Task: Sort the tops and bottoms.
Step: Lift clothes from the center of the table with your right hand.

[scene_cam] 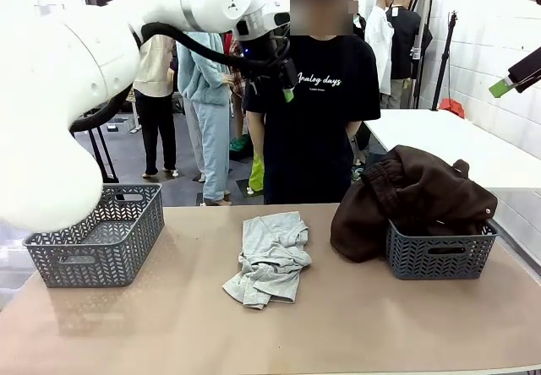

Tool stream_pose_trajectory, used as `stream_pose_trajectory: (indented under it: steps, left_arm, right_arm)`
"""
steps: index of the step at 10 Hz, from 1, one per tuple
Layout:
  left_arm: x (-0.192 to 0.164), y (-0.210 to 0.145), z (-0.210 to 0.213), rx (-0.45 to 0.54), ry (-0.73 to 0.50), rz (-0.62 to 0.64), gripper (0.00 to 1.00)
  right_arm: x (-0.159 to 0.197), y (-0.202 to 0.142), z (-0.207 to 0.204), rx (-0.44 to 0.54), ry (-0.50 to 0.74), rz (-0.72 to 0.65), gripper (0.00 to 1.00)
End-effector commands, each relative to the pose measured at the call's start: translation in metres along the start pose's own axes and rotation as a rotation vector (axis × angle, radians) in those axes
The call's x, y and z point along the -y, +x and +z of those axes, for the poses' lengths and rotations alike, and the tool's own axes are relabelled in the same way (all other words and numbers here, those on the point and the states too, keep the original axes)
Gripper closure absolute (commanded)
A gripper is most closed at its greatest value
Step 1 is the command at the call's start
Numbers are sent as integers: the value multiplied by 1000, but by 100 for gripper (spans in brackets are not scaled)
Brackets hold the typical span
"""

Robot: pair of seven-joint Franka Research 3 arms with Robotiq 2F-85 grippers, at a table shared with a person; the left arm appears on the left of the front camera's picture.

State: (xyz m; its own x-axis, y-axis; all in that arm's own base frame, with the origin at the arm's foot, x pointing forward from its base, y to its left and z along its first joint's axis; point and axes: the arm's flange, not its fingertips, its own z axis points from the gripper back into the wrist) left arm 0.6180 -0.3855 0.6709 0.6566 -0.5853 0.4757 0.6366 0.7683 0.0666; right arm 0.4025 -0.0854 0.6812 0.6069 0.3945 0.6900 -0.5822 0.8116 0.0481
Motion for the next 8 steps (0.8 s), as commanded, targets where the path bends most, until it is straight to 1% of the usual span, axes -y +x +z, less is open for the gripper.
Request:
stream_pose_trajectory:
  steps: [1,2,3,4,5,6,7,8]
  left_arm:
    - [24,-283,10,2,-73,6,0]
    - [28,-309,37,5,-76,40,0]
    - [31,-331,57,0,-48,68,0]
    - [37,-347,76,-38,-20,75,0]
    - [39,-361,89,-73,33,87,0]
    - [37,-362,94,-37,93,114,0]
    - [-3,-113,67,-72,-11,69,0]
    - [-3,-113,67,-72,-11,69,0]
  right_arm:
    - [-1,0,-2,1,1,0,0]
    - [-1,0,-2,1,1,0,0]
    - [-1,0,-2,1,1,0,0]
    - [-1,0,-2,1,1,0,0]
    - [-1,0,-2,1,1,0,0]
    - [-1,0,-2,1,1,0,0]
    - [-1,0,-2,1,1,0,0]
    - [-1,0,-2,1,1,0,0]
